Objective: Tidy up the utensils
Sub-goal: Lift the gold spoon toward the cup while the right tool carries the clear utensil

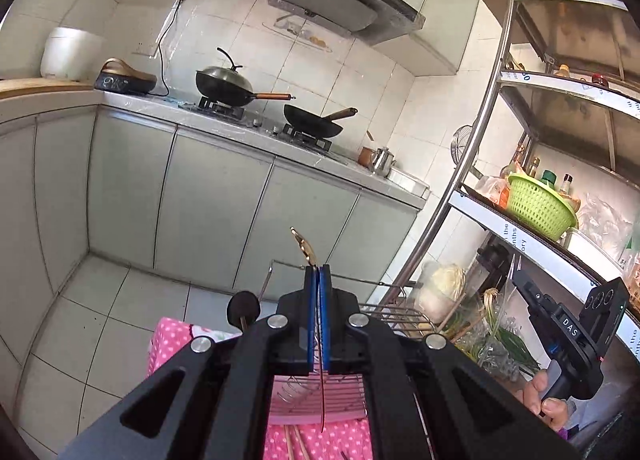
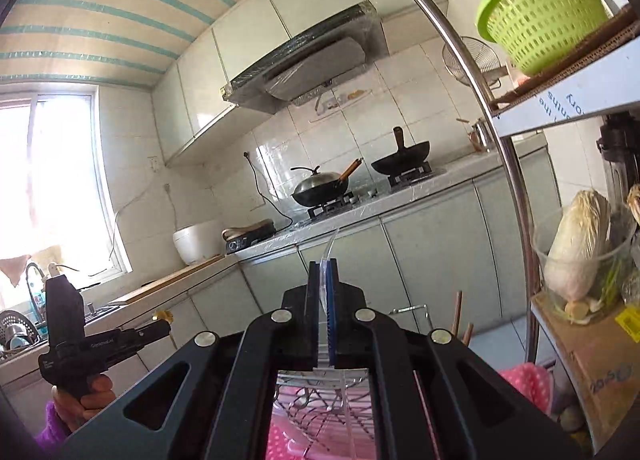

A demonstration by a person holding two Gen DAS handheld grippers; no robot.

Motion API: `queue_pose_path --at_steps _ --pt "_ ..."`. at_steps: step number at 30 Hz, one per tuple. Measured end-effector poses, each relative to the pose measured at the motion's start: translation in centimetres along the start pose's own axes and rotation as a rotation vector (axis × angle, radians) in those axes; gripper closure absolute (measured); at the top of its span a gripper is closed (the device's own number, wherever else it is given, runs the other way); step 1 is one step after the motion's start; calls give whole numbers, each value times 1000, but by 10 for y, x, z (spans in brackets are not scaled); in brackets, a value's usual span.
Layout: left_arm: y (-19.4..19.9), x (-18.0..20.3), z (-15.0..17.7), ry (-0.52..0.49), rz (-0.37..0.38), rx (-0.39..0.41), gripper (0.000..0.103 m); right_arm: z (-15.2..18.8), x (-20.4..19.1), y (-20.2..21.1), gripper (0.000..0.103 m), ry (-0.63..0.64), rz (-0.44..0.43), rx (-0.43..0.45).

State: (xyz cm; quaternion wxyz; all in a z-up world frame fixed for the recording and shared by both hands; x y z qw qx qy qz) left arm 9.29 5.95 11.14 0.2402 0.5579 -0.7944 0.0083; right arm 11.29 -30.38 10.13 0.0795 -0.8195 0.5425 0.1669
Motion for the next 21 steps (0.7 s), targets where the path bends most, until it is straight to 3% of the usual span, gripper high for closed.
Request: queue_pose_path --at_steps 11,21 --pt "-23 -1 -18 -47 -48 90 102 -9 7 -40 100 97 9 78" --pt "-47 -4 -7 -104 -89 114 102 1 18 -57 100 152 20 107"
Point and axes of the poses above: each gripper's, at about its wrist camera, not at the fingertips, and y roughly against the way its jaws point, x to its right, z to its underside, the point moved 2 cm from there along -y, roughly the way its jaws point, and after that the axes turned 4 degrees about z, right-handed, at the moved point
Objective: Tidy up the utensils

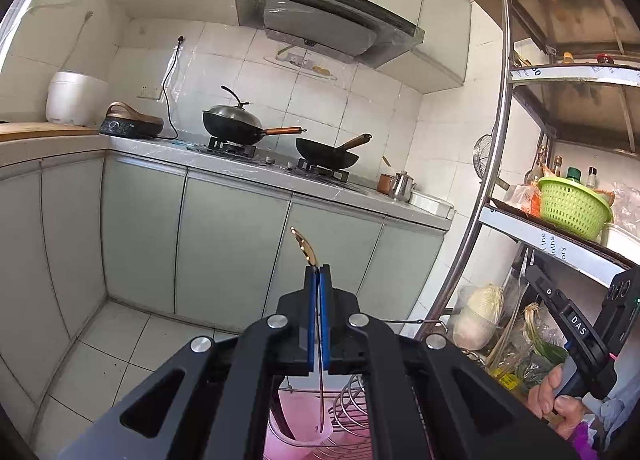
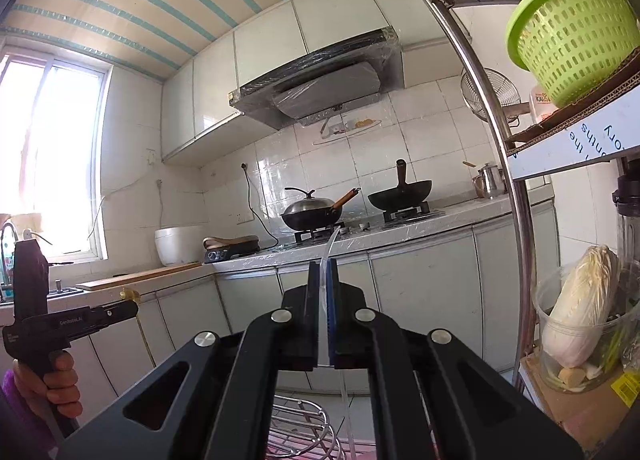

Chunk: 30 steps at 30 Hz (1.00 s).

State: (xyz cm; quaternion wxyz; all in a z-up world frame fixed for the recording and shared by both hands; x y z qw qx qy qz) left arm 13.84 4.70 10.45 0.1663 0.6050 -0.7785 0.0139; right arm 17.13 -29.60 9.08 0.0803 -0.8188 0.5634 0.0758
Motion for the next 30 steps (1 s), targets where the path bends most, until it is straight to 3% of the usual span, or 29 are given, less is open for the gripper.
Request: queue_pose_path --at_steps 6,14,23,30 --pt "-11 -4 16 1 -14 -30 102 17 7 -2 100 -26 2 -28" --pt "-7 -11 41 21 -12 -73 102 42 5 25 100 -76 15 -79" --pt "-2 -20 70 65 -9 -137 102 69 11 59 99 -173 74 -127" --pt "-12 -27 93 82 -27 -206 102 85 35 58 99 -280 138 -199"
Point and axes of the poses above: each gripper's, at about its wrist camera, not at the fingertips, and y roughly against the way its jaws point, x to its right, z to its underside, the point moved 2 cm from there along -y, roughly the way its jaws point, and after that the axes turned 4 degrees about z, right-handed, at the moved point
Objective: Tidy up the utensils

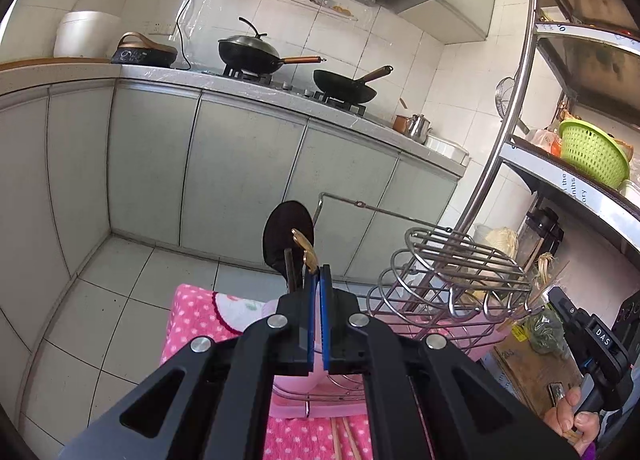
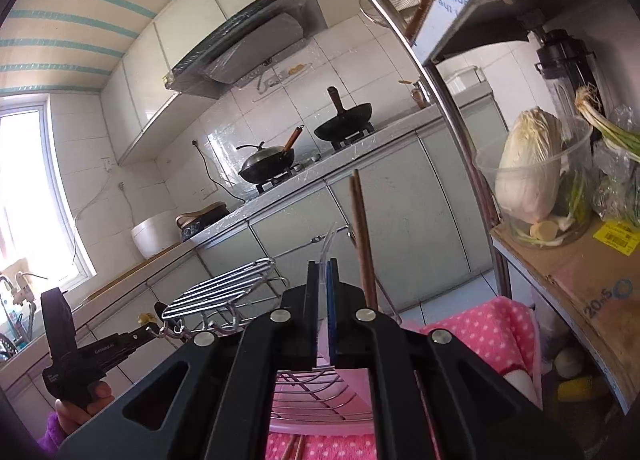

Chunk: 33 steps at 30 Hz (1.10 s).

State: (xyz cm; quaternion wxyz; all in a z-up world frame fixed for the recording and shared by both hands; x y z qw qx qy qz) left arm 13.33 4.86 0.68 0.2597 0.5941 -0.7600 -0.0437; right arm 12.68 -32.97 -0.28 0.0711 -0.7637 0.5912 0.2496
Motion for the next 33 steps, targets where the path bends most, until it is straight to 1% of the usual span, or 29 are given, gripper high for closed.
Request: queue_pose_path --at_steps 4,11,17,20,22,23,24,25,26,27,28,33 --pt "-10 -8 2 13 -24 -19 102 -4 13 -12 99 -39 33 -38" --pt "-25 -19 -4 51 -33 -38 101 -15 21 -39 99 -66 33 -96" --pt "-30 -16 -3 53 -42 -46 101 -6 17 -47 99 -53 27 -145" --pt "-32 -15 -1 58 -39 -68 95 -2 16 -42 99 -46 26 -138" --pt "-32 -15 0 59 -43 -71 82 -3 16 -40 98 -44 30 -150" --pt "-31 -14 0 56 -44 -69 80 -3 16 -41 97 -43 34 -161" --pt "-30 -13 0 54 -44 -66 76 -2 15 -41 94 -41 38 -176" --pt "-29 -12 0 53 -43 -64 75 -1 16 -42 87 -42 44 -187" --pt "-28 -12 0 53 -42 -63 75 -1 16 -41 83 -46 47 -192" --pt "-27 -12 0 53 -41 -62 75 0 17 -40 75 -52 47 -194" --pt "-25 -12 0 53 -41 -62 75 0 18 -39 71 -57 48 -194" --pt "-17 -12 -1 59 -42 -56 75 0 17 -27 69 -39 66 -187"
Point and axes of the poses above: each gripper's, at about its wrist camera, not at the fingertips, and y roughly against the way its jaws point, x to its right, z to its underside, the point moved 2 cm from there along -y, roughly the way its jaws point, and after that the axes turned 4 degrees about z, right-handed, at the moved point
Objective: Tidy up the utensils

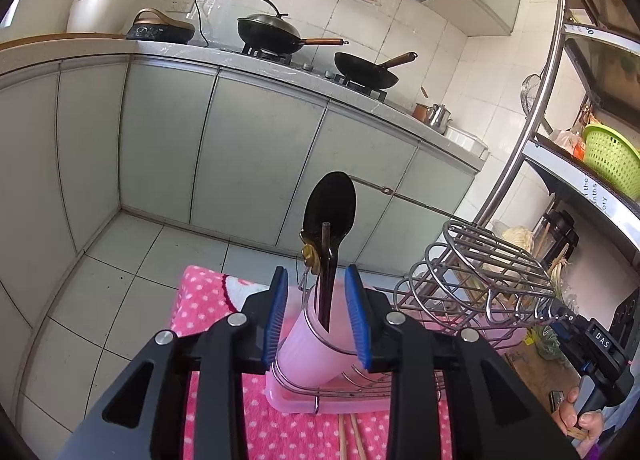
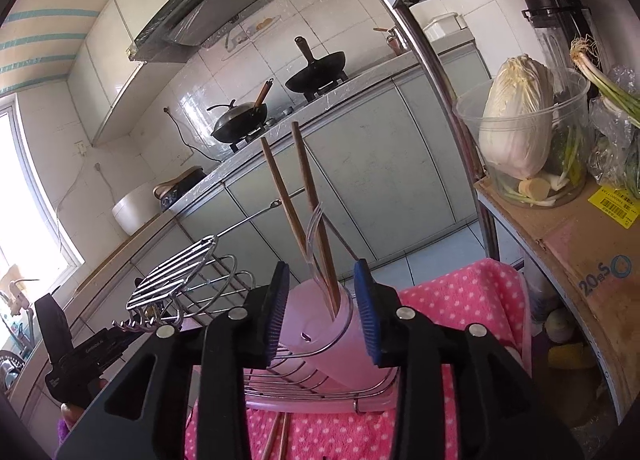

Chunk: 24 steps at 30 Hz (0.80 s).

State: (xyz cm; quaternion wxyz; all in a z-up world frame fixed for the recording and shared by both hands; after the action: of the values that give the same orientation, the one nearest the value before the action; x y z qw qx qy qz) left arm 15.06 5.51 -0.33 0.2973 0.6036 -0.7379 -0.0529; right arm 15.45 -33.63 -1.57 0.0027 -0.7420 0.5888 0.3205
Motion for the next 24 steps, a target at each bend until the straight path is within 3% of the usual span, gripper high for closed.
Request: queue_pose_path --at_steps 7,15,20,24 --pt "21 3 11 7 19 -17 75 23 -13 20 69 98 55 -42" --pt "30 19 49 -37 61 -133 75 76 -24 20 68 166 95 -223" --pt "6 25 92 -32 72 -332 76 108 -18 13 69 142 92 -354" --pt "-25 28 123 2 61 -496 85 130 -11 6 68 112 87 -444"
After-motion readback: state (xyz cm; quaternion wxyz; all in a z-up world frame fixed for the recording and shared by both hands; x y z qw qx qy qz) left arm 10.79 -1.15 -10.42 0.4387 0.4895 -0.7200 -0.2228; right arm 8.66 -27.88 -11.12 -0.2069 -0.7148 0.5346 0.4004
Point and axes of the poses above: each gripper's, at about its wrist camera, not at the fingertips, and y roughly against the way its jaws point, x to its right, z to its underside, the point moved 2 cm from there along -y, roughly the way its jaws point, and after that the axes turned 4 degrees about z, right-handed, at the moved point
